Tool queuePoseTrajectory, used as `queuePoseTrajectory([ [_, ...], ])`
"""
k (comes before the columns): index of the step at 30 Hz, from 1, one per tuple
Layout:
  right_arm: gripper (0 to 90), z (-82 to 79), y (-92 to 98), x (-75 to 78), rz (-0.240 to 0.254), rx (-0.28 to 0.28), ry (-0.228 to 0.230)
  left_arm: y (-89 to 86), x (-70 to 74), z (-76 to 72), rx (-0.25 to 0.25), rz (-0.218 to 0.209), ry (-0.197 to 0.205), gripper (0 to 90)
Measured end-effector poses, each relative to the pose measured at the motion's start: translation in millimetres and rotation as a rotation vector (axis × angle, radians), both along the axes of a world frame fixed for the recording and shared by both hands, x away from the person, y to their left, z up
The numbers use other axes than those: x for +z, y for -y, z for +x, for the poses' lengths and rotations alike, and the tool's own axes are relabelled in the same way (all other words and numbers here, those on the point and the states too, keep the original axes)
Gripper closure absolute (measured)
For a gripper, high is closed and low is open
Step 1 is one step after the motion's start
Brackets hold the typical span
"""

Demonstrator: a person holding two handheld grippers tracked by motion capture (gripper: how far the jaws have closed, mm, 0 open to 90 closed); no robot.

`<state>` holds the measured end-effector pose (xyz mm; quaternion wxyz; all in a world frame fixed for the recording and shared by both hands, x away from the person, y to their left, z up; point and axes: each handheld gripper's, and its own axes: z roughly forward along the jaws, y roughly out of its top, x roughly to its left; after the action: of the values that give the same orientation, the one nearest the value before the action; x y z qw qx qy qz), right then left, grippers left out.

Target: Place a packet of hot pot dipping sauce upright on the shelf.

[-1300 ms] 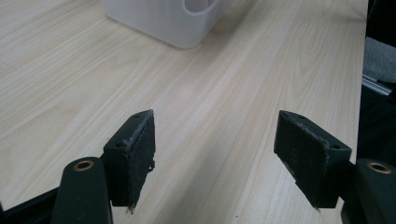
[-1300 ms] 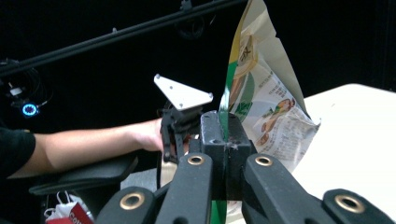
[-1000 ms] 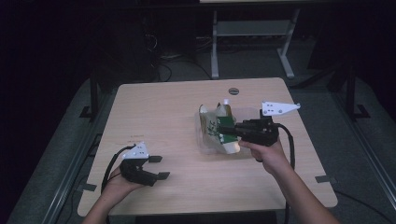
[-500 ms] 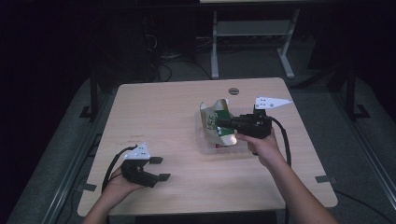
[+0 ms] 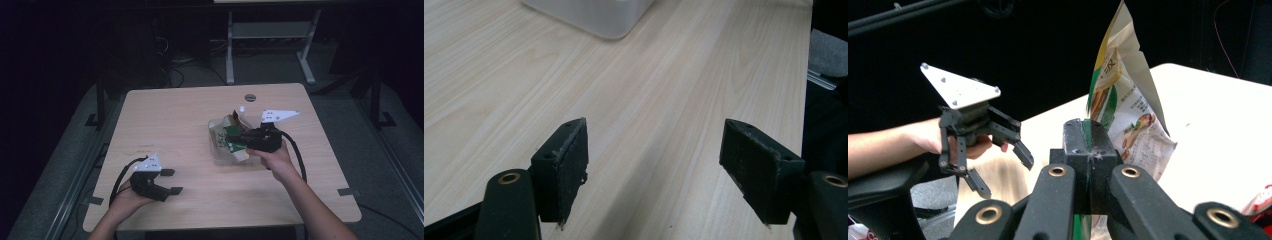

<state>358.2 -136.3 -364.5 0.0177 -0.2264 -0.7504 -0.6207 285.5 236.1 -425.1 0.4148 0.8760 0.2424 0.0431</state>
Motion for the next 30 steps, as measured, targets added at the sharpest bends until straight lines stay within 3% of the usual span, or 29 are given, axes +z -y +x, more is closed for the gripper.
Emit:
queuePoseTrajectory([
  [12,85.2,-1.1,-6.4,-6.7,-0.075,-0.017,0.024,2.0,-1.5,-0.6,-0.004,0.003,-0.007,26.7],
  [19,76.1,-2.9,-3.3,-4.7,-0.072,-0.022,0.02,2.8,-2.2,-0.6,-0.008,0.007,-0.012,26.2],
  [25,67.3,-11.2,0.7,1.1,-0.098,-0.023,0.043,3.0,-2.1,-0.7,-0.012,0.011,-0.01,25.9],
  [30,65.4,-17.6,7.2,5.0,-0.102,-0.018,0.053,4.2,-2.5,-1.1,-0.009,0.008,-0.011,25.9],
])
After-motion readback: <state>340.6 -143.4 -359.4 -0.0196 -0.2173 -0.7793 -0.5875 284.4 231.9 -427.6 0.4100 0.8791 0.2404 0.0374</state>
